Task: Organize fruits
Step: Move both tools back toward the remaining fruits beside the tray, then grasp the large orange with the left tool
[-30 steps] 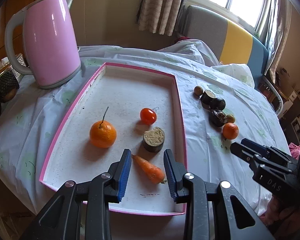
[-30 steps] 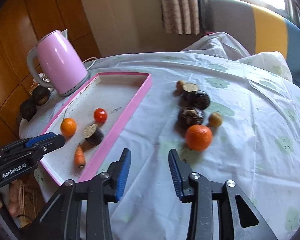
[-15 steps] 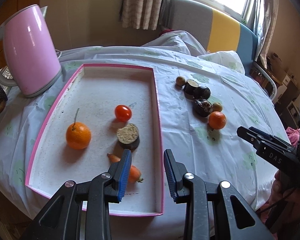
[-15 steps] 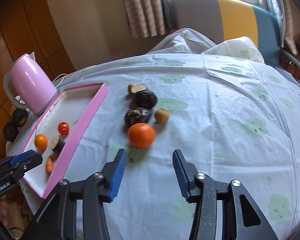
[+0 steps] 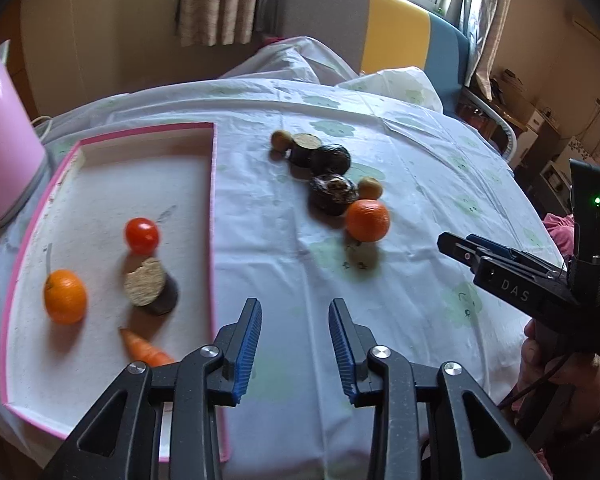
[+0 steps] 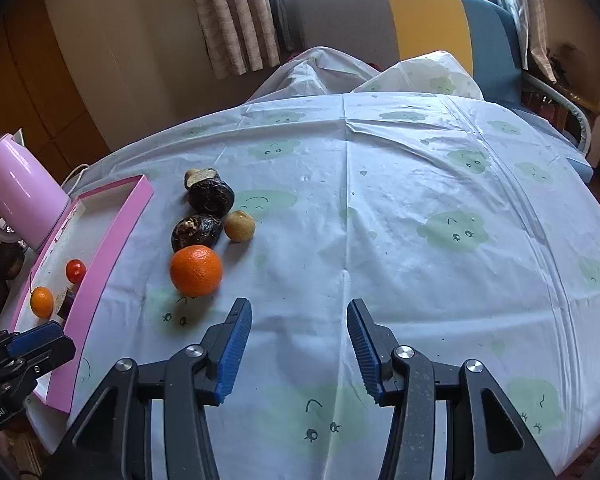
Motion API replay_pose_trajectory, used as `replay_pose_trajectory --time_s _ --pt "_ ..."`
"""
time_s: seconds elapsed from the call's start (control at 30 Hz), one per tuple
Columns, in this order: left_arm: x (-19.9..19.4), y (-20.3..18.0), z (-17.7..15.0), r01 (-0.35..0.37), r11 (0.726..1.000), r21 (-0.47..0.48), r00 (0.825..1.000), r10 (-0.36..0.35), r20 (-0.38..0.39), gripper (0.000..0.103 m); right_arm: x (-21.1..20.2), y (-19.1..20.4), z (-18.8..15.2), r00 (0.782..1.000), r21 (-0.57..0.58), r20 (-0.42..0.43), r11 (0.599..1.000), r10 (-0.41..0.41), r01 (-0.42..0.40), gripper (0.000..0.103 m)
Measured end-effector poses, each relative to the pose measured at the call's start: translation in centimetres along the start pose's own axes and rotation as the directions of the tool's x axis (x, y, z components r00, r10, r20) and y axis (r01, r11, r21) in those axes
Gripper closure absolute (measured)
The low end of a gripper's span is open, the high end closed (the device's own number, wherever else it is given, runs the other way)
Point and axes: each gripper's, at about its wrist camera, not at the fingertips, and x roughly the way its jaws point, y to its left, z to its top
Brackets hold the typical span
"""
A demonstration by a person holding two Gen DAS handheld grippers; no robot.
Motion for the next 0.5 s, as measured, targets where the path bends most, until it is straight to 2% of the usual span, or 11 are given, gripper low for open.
replay_pose_trajectory --time_s 0.3,0.5 --pt "3.2 -2.9 3.0 0.095 0.995 0.019 0.995 -0.094 -0.03 0.062 0.6 -1.5 0.4 1.0 0.038 -0.01 0.999 -0.008 0.008 0.052" --pt "5.2 -4.6 4.5 0.12 0.992 0.027 0.992 -0.118 -0.047 0.06 1.2 -2.4 0.6 1.0 0.054 -0.025 0.998 -0.012 0.013 0.052"
